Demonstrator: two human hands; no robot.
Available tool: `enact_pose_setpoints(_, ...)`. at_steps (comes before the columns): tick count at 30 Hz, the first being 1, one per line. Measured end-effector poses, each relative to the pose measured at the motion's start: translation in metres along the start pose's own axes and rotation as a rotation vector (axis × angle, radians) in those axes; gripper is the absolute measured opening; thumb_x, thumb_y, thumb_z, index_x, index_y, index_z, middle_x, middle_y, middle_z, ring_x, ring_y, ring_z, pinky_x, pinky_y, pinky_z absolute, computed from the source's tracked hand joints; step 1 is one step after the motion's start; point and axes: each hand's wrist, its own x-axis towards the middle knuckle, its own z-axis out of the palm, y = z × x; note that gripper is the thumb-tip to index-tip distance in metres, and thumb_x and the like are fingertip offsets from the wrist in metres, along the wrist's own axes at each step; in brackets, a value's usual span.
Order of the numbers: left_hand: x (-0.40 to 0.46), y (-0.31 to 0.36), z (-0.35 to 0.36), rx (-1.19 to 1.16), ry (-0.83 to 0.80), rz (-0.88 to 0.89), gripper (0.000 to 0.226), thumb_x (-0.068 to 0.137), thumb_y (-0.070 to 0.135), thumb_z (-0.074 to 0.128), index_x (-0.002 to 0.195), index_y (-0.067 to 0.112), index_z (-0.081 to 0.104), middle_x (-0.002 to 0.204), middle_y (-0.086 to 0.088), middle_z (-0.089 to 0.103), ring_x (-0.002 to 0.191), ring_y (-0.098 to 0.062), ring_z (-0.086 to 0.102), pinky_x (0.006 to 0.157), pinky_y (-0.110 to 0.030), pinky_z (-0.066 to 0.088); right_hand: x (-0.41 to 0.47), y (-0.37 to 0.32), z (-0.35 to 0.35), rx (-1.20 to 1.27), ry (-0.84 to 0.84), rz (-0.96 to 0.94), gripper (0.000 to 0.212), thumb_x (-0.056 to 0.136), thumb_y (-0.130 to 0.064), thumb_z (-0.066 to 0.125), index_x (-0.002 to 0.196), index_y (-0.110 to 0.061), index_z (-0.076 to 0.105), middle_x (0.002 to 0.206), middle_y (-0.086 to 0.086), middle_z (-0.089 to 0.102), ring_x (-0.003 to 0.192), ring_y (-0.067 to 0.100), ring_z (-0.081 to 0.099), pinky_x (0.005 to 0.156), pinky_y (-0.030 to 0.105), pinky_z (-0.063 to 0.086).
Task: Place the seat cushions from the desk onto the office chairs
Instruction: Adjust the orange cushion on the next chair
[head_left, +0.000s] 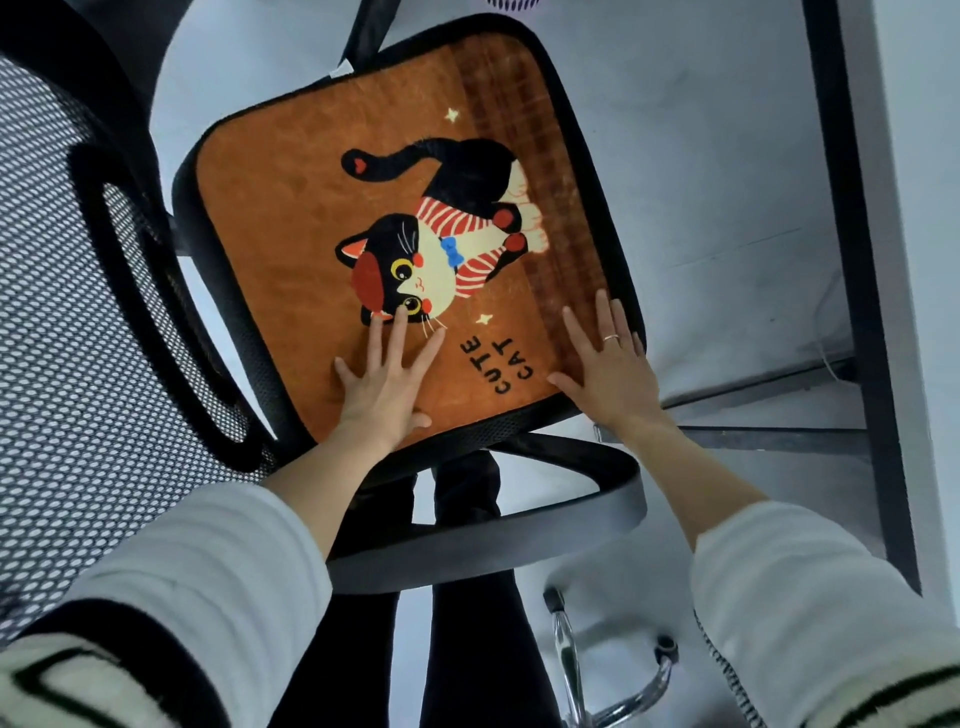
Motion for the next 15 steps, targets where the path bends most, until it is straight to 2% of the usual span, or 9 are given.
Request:
enact_pose_setpoints(2, -0.004, 0.000, -0.001, 0.016, -0.017, -0.002, 0.112, 0.078, 0.040, 0.069, 0.142, 0.039, -0.022, 0.148, -0.006, -0.038, 0.140, -0.035, -0.027, 0.104, -0.071, 0.020, -0.001, -0.003, 0.000, -0.050, -0.034, 0.016, 0.081, 0.092, -0.057, 0.038, 0.148, -0.030, -0.014, 0.155, 0.009, -0.027, 0.145, 0.027, -0.019, 0.119, 0.047, 0.004)
enact_pose_setpoints(5, -0.012, 0.002, -0.005, -0.006, -0.131, -0.024, 0.102, 0.084, 0.032, 0.065, 0.144, 0.039, -0.017, 0.148, -0.005, -0.039, 0.140, -0.034, -0.024, 0.106, -0.067, 0.025, 0.001, -0.016, -0.010, -0.092, -0.111, 0.068, 0.079, 0.095, -0.050, 0.038, 0.148, -0.027, -0.016, 0.155, 0.011, -0.027, 0.145, 0.030, -0.020, 0.117, 0.049, -0.001)
enact_pose_setpoints(7, -0.022, 0.003, -0.012, -0.004, -0.236, -0.032, 0.090, 0.088, 0.030, 0.060, 0.147, 0.036, -0.006, 0.152, -0.006, -0.030, 0.143, -0.035, -0.012, 0.107, -0.059, 0.032, -0.004, -0.022, -0.018, -0.057, -0.167, 0.112, 0.074, 0.096, -0.042, 0.040, 0.150, -0.027, -0.009, 0.157, 0.009, -0.022, 0.146, 0.030, -0.016, 0.118, 0.049, 0.003)
enact_pose_setpoints(9, -0.034, 0.003, -0.023, -0.026, -0.306, -0.021, 0.070, 0.091, 0.030, 0.055, 0.148, 0.029, 0.014, 0.157, -0.010, -0.005, 0.142, -0.033, 0.012, 0.107, -0.051, 0.035, -0.012, -0.026, -0.026, 0.026, -0.244, 0.149, 0.066, 0.097, -0.036, 0.041, 0.151, -0.025, 0.006, 0.160, 0.007, -0.008, 0.147, 0.030, -0.003, 0.118, 0.047, 0.014)
enact_pose_setpoints(11, -0.045, 0.003, -0.039, -0.065, -0.304, 0.002, 0.056, 0.093, 0.029, 0.052, 0.143, 0.022, 0.030, 0.149, -0.011, 0.026, 0.133, -0.032, 0.033, 0.105, -0.047, 0.038, -0.024, -0.033, -0.039, 0.133, -0.300, 0.169, 0.056, 0.095, -0.032, 0.042, 0.147, -0.020, 0.025, 0.156, 0.010, 0.021, 0.141, 0.033, 0.024, 0.113, 0.046, 0.030)
enact_pose_setpoints(12, -0.050, 0.003, -0.049, -0.080, -0.295, 0.012, 0.052, 0.093, 0.029, 0.050, 0.141, 0.021, 0.033, 0.144, -0.010, 0.036, 0.129, -0.031, 0.039, 0.104, -0.045, 0.039, -0.030, -0.037, -0.048, 0.176, -0.300, 0.177, 0.051, 0.094, -0.031, 0.042, 0.142, -0.018, 0.033, 0.149, 0.012, 0.035, 0.134, 0.034, 0.036, 0.108, 0.045, 0.036)
enact_pose_setpoints(13, -0.055, 0.002, -0.063, -0.096, -0.293, 0.021, 0.050, 0.094, 0.030, 0.050, 0.141, 0.020, 0.035, 0.142, -0.009, 0.040, 0.127, -0.029, 0.043, 0.102, -0.043, 0.041, -0.038, -0.043, -0.060, 0.199, -0.294, 0.193, 0.047, 0.095, -0.030, 0.042, 0.139, -0.016, 0.038, 0.142, 0.013, 0.044, 0.128, 0.034, 0.043, 0.105, 0.043, 0.040)
enact_pose_setpoints(15, -0.066, -0.002, -0.096, -0.112, -0.282, 0.050, 0.049, 0.094, 0.030, 0.049, 0.141, 0.020, 0.036, 0.143, -0.008, 0.042, 0.125, -0.028, 0.046, 0.101, -0.041, 0.042, -0.054, -0.057, -0.084, 0.214, -0.249, 0.210, 0.043, 0.096, -0.029, 0.041, 0.137, -0.014, 0.043, 0.138, 0.011, 0.049, 0.126, 0.032, 0.047, 0.103, 0.039, 0.040)
